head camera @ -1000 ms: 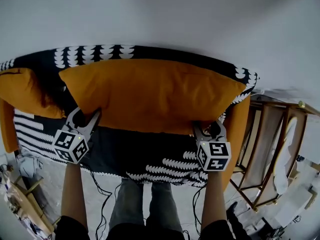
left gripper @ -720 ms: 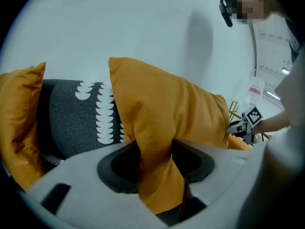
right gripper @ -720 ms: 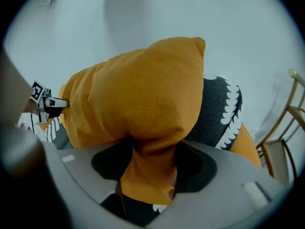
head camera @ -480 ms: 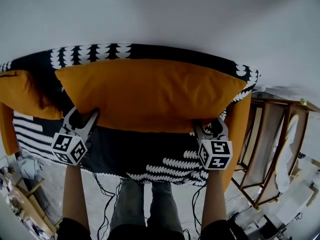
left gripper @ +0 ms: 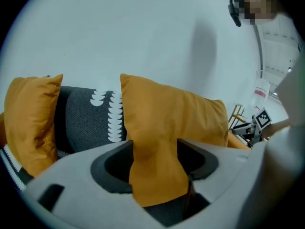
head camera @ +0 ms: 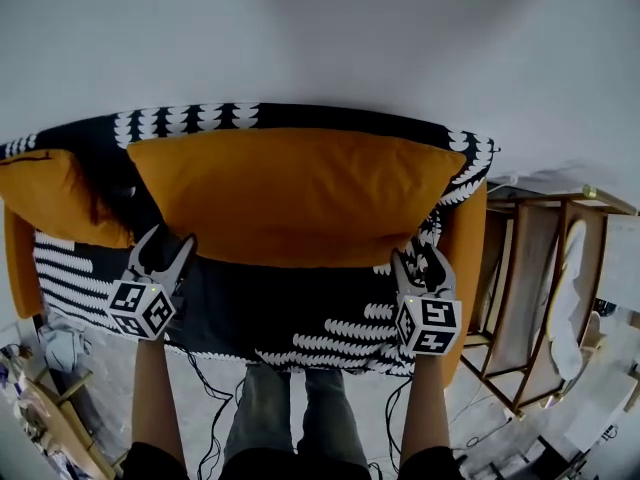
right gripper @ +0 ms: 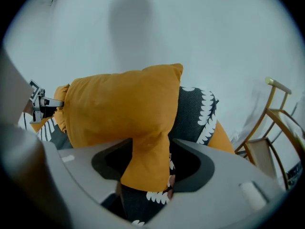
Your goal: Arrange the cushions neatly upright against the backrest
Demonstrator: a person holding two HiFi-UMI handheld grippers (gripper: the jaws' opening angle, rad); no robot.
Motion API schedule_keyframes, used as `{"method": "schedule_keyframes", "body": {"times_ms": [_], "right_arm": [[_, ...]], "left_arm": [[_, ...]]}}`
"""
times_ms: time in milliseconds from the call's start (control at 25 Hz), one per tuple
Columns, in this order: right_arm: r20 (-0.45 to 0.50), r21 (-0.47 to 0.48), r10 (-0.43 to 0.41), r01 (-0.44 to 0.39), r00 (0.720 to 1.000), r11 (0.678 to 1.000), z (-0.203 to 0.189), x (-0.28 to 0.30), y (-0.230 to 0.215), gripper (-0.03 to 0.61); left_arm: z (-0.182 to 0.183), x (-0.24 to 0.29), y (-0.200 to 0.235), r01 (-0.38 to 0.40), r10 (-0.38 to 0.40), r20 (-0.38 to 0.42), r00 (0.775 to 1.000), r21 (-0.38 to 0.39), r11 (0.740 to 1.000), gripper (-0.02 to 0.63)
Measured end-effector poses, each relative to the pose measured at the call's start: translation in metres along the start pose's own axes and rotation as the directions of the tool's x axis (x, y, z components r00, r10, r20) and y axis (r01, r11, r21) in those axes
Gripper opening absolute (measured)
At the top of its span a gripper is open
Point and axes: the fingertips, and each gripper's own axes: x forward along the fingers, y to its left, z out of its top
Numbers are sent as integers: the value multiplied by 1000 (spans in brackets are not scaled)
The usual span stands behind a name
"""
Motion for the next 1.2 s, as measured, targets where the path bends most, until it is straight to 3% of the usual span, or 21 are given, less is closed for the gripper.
{"method": "schedule_keyframes", "body": {"times_ms": [440, 560, 640, 880, 1200], "right_arm": [[97, 51, -38, 34, 995, 998, 27, -89, 6, 147], [177, 43, -34, 26, 984, 999, 44, -118, 8, 47], [217, 63, -33, 20, 976, 998, 54, -139, 5, 14], [232, 11, 19, -22, 973, 1000, 79, -181, 8, 14], [314, -7, 81, -83, 946, 996, 118, -231, 1, 14]], "left_arm": [[34, -61, -48, -3, -2, 65, 998, 66, 998, 239], [47, -82, -68, 0, -9, 101, 995, 86, 996, 202], [57, -98, -81, 3, -15, 128, 992, 88, 996, 182], [95, -145, -114, -15, -6, 214, 977, 95, 995, 129], [128, -201, -156, -66, 33, 293, 956, 103, 992, 61]]}}
